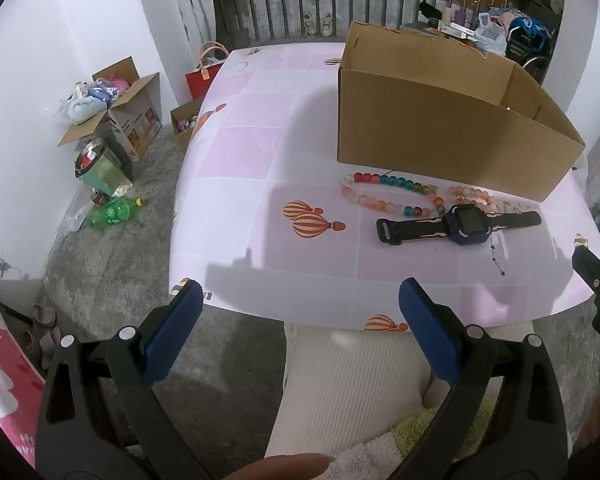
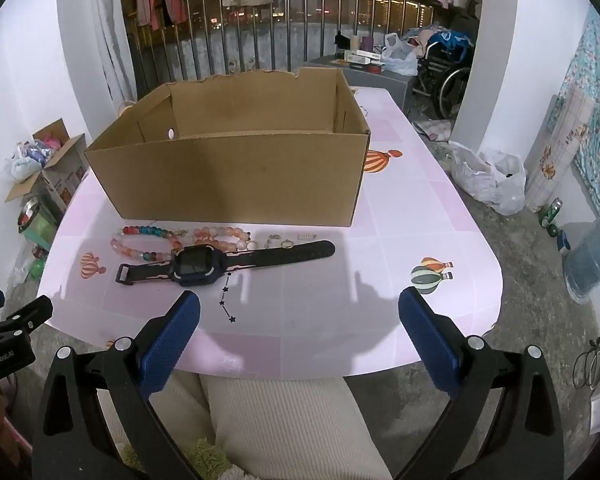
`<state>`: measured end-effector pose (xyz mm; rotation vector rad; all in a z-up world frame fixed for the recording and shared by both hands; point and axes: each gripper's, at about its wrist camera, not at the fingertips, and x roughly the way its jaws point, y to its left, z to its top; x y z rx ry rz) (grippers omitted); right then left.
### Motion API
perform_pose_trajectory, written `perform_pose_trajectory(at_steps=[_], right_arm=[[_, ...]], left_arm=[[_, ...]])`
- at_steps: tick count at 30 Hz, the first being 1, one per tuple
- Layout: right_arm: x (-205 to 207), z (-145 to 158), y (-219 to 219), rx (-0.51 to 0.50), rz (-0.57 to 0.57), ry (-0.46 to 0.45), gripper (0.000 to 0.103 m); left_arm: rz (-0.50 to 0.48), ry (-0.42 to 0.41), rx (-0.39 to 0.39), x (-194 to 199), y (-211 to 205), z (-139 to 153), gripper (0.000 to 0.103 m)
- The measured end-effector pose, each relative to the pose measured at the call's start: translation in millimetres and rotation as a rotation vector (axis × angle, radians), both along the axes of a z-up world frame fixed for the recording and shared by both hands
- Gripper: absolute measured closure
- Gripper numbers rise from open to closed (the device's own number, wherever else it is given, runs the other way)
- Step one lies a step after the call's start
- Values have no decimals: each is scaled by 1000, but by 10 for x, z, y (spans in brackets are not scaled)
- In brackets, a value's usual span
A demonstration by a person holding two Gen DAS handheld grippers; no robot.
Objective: Organize jewelry
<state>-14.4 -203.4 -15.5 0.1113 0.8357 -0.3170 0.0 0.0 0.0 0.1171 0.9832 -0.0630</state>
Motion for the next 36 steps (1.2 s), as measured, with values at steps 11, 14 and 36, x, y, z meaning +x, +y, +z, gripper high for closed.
perform_pose_trajectory(at_steps=[11,14,36], right_arm=[[-9,9,7,-5,1,-6,6],[-11,11,3,-4,1,-7,6],[-8,19,5,-5,1,-9,6]], left_arm=[[-3,1,-2,-4,-2,0,8],[0,5,-2,1,1,-2,8],[0,5,-4,2,1,-1,8]])
